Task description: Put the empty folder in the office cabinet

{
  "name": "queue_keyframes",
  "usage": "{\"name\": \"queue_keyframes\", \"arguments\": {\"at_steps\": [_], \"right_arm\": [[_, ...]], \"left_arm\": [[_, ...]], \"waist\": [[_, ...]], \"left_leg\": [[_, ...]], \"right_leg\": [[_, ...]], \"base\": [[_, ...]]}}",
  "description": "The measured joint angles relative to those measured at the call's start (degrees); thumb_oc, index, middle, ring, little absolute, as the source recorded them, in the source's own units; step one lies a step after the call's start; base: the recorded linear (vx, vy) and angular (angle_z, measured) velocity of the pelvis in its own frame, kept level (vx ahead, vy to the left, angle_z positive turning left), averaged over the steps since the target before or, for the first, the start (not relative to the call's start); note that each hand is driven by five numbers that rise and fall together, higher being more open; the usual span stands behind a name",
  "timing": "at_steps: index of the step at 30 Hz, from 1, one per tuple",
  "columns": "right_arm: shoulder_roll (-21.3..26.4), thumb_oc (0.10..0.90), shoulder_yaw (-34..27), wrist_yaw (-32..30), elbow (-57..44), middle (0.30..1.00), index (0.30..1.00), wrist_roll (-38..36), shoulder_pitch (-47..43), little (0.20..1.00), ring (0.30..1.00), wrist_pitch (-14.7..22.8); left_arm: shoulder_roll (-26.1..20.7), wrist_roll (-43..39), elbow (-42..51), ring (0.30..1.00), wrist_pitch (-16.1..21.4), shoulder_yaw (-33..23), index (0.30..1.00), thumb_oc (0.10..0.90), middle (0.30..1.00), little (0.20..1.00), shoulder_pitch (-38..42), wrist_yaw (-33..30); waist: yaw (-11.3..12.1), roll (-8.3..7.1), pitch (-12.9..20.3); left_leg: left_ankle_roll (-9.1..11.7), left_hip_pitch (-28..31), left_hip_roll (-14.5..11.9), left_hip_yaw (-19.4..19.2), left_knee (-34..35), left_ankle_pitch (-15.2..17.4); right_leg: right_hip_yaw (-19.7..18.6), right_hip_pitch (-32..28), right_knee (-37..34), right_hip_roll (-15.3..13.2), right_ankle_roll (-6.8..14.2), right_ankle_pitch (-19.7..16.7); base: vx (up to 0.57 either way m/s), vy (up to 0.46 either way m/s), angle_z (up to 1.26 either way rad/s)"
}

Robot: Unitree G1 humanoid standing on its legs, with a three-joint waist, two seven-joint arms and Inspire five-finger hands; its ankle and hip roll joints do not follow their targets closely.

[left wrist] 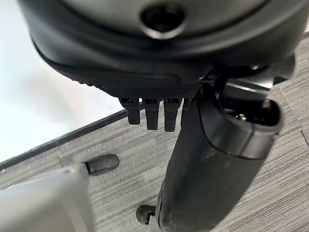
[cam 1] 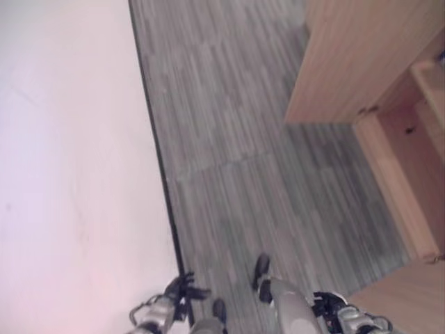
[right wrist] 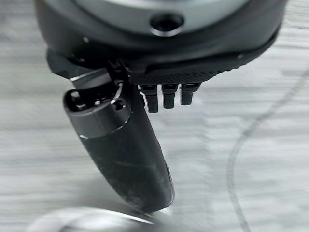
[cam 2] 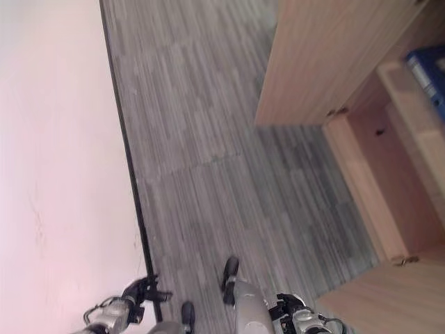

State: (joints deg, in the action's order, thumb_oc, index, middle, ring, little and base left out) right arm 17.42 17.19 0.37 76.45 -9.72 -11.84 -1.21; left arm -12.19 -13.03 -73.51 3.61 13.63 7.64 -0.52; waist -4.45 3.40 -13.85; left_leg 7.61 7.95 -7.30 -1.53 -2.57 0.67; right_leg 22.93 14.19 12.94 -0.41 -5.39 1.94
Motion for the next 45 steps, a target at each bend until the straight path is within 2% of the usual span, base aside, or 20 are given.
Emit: {"name": "queue_keyframes", "arguments": {"at_steps": [2,3,4,5,6,9,11,14,16,19,21,23,27,28,29,30,32,34,41,45], "right_arm": [[0.56,0.8,0.0,-0.13,-0.1,0.9,0.9,0.0,0.44,0.9,0.9,0.5],[1.19,0.8,-0.03,-0.13,-0.3,0.9,0.9,-0.01,0.57,0.9,0.9,0.9],[1.33,0.8,-0.12,-0.22,-0.28,0.9,0.9,-0.01,1.19,0.9,0.9,0.87],[0.48,0.8,-0.23,-0.18,-0.31,0.9,0.9,-0.01,1.89,0.9,0.9,0.75],[-0.84,0.8,-0.34,0.04,0.03,0.9,0.9,0.05,3.23,0.9,0.9,0.64],[-2.82,0.8,0.32,-0.01,0.23,0.9,0.9,0.36,5.37,0.9,0.9,0.42],[-2.9,0.8,0.37,-0.05,0.31,0.9,0.9,0.49,5.95,0.9,0.9,0.51],[-3.08,0.8,0.26,0.2,0.24,0.9,0.9,0.54,6.56,0.9,0.9,-0.13],[-2.88,0.8,0.01,0.3,0.31,0.9,0.9,0.53,6.79,0.9,0.9,0.09],[-2.0,0.8,0.07,0.4,0.38,0.9,0.9,0.52,6.64,0.9,0.9,0.14],[-1.09,0.8,-0.74,0.66,1.86,0.9,0.9,0.51,6.25,0.9,0.9,-0.49],[-0.16,0.8,-2.63,0.43,2.99,0.9,0.9,0.53,5.71,0.9,0.9,-0.52],[0.8,0.8,-2.68,0.66,2.54,0.9,0.9,0.53,6.44,0.9,0.9,0.34],[0.36,0.8,-2.23,0.46,2.28,0.9,0.9,0.53,6.48,0.9,0.9,0.66],[-0.78,0.8,-2.4,0.96,2.61,0.9,0.9,0.54,7.07,0.9,0.9,0.44],[-1.36,0.8,-2.59,0.94,2.77,0.9,0.9,0.52,7.23,0.9,0.9,0.22],[-2.08,0.8,-2.6,0.94,2.79,0.9,0.9,0.54,7.79,0.9,0.9,-0.05],[-2.12,0.8,-4.22,0.93,2.8,0.9,0.9,0.6,8.13,0.9,0.9,-0.09],[-0.94,0.8,-4.05,0.96,2.54,0.9,0.9,2.87,7.38,0.9,0.9,0.28],[-0.15,0.8,-4.26,0.97,2.48,0.9,0.9,2.9,7.02,0.9,0.9,0.24]], "left_arm": [[0.33,0.12,-1.13,0.9,-0.4,-0.15,0.9,0.8,0.9,0.9,-1.75,0.02],[0.73,0.23,-1.48,0.9,-0.59,0.1,0.9,0.8,0.9,0.9,-1.37,-0.01],[0.71,0.3,-1.73,0.9,-0.74,0.29,0.9,0.8,0.9,0.9,-1.71,-0.04],[-0.26,0.32,-1.82,0.9,-0.8,0.36,0.9,0.8,0.9,0.9,-2.42,0.09],[-0.65,0.3,-2.31,0.9,-1.13,-0.01,0.9,0.8,0.9,0.9,-2.45,-0.46],[-0.66,0.33,-1.87,0.9,-0.99,-0.42,0.9,0.8,0.9,0.9,-5.06,0.19],[-0.48,0.27,-1.84,0.9,-1.04,-0.63,0.9,0.8,0.9,0.9,-4.82,1.12],[-1.58,0.14,-1.26,0.9,-0.24,-3.43,0.9,0.8,0.9,0.9,-4.23,0.99],[-1.86,-0.22,-0.93,0.9,0.63,-4.43,0.9,0.8,0.9,0.9,-3.83,0.91],[-0.95,-1.1,-0.19,0.9,1.22,-4.94,0.9,0.8,0.9,0.9,-3.43,0.81],[0.63,-2.77,-0.56,0.9,1.54,-4.95,0.9,0.8,0.9,0.9,-2.08,1.08],[1.82,-4.72,0.29,0.9,1.91,-5.05,0.9,0.8,0.9,0.9,-1.57,1.04],[2.4,-4.23,-1.76,0.9,1.52,-5.28,0.9,0.8,0.9,0.9,-3.67,0.8],[1.92,-3.88,-2.04,0.9,1.52,-5.24,0.9,0.8,0.9,0.9,-3.61,0.76],[0.69,-2.7,-2.15,0.9,1.56,-5.32,0.9,0.8,0.9,0.9,-3.69,0.76],[0.25,-2.37,-2.33,0.9,1.54,-5.54,0.9,0.8,0.9,0.9,-3.86,0.76],[-0.71,-1.71,-2.56,0.9,1.44,-5.36,0.9,0.8,0.9,0.9,-4.17,0.64],[-0.91,-1.24,-2.56,0.9,1.48,-4.85,0.9,0.8,0.9,0.9,-5.37,0.61],[-0.93,0.43,-2.56,0.9,0.44,-2.89,0.9,0.8,0.9,0.9,-9.08,-0.05],[-0.47,1.61,-2.42,0.9,0.49,-1.39,0.9,0.8,0.9,0.9,-10.91,0.04]], "waist": [[-0.21,0.29,3.55],[-0.28,1.08,4.45],[-0.38,0.73,6.55],[-0.65,-0.82,8.47],[0.09,-2.39,9.4],[2.99,-3.72,9.84],[3.17,-4.37,9.58],[3.23,-6.95,8.18],[3.47,-7.86,7.47],[3.53,-5.57,5.6],[5.27,-3.85,4.5],[7.32,-2.52,3.06],[6.46,-0.03,5.66],[6.07,-0.31,6.47],[6.24,-2.58,6.68],[6.29,-3.31,6.95],[6.04,-4.23,7.09],[6.93,-4.57,7.22],[7.01,-2.85,8.62],[7.57,-1.0,9.54]], "left_leg": [[0.08,2.27,-0.92,-0.11,0.44,-3.63],[0.14,2.94,-1.44,0.06,1.38,-4.78],[0.27,2.87,-2.13,0.15,1.88,-4.45],[0.66,3.1,-0.71,-0.12,1.53,-4.11],[2.21,2.47,-0.41,-1.4,-3.98,-1.87],[0.73,-3.72,-1.72,-0.97,-23.88,-0.22],[-0.79,-8.06,-1.65,-1.22,-28.55,2.92],[-1.73,-15.76,0.39,-2.54,-22.3,5.22],[-0.81,-18.21,2.6,-2.52,-8.33,2.17],[-0.68,-20.89,2.51,-1.75,0.5,-3.19],[3.26,-22.79,4.52,5.0,8.05,-7.29],[2.22,-23.34,4.45,8.92,7.72,-8.44],[-0.88,-16.78,4.47,12.46,7.6,-7.79],[-1.21,-16.76,5.31,10.65,7.49,-8.65],[-2.11,-16.65,7.0,7.56,7.51,-8.63],[-3.61,-16.54,7.7,6.43,7.51,-8.64],[-7.65,-15.17,9.66,5.37,7.47,-10.08],[-9.07,-13.67,10.57,2.16,7.49,-8.93],[-11.42,-11.94,12.86,-2.53,7.77,-6.43],[-12.31,-10.55,12.2,-4.58,7.58,-5.72]], "right_leg": [[0.08,-0.37,4.51,-0.07,-0.84,0.61],[0.37,3.95,12.21,-0.86,0.01,2.5],[-0.14,7.0,12.41,-0.98,1.18,5.2],[-0.99,5.7,4.65,-1.96,2.38,2.93],[-1.77,3.86,1.02,-1.57,0.14,0.31],[-5.8,-4.66,-7.77,2.65,-1.8,-0.59],[-6.49,-6.56,-9.37,2.73,-2.27,-1.42],[-8.32,-10.62,-11.52,0.81,-2.14,-1.13],[-9.77,-12.6,-13.38,-0.48,-1.13,-1.3],[-11.82,-15.42,-15.17,0.49,-0.52,-0.82],[-14.97,-17.97,-16.97,0.8,-0.21,-0.31],[-18.03,-19.11,-16.55,0.93,1.38,-0.79],[-25.76,-22.94,-17.45,0.39,5.3,1.83],[-25.92,-22.88,-17.65,-0.79,6.25,2.56],[-25.96,-21.8,-17.57,-4.24,7.78,2.97],[-25.91,-21.59,-17.24,-5.27,8.34,2.78],[-25.19,-21.84,-16.4,-6.85,9.9,3.74],[-25.54,-20.54,-13.15,-8.66,11.37,4.67],[-25.28,-18.35,-9.04,-11.84,14.97,4.45],[-24.71,-11.7,3.79,-11.63,14.33,5.53]], "base": [[0.16,-0.058,-0.08],[0.12,-0.085,-0.04],[0.11,-0.123,0.08],[0.11,-0.163,0.11],[0.09,-0.139,-0.01],[0.08,-0.074,-0.6],[0.06,0.024,-0.31],[0.03,0.059,-0.19],[0.08,0.081,-0.25],[0.2,0.126,-0.22],[0.21,0.113,-0.52],[0.19,0.106,-1.05],[0.24,0.165,-1.32],[0.2,0.175,-1.04],[0.14,0.129,-0.89],[0.13,0.153,-0.8],[0.14,0.216,-0.43],[0.16,0.24,-0.59],[0.12,0.222,-0.37],[0.08,0.185,-0.35]]}}
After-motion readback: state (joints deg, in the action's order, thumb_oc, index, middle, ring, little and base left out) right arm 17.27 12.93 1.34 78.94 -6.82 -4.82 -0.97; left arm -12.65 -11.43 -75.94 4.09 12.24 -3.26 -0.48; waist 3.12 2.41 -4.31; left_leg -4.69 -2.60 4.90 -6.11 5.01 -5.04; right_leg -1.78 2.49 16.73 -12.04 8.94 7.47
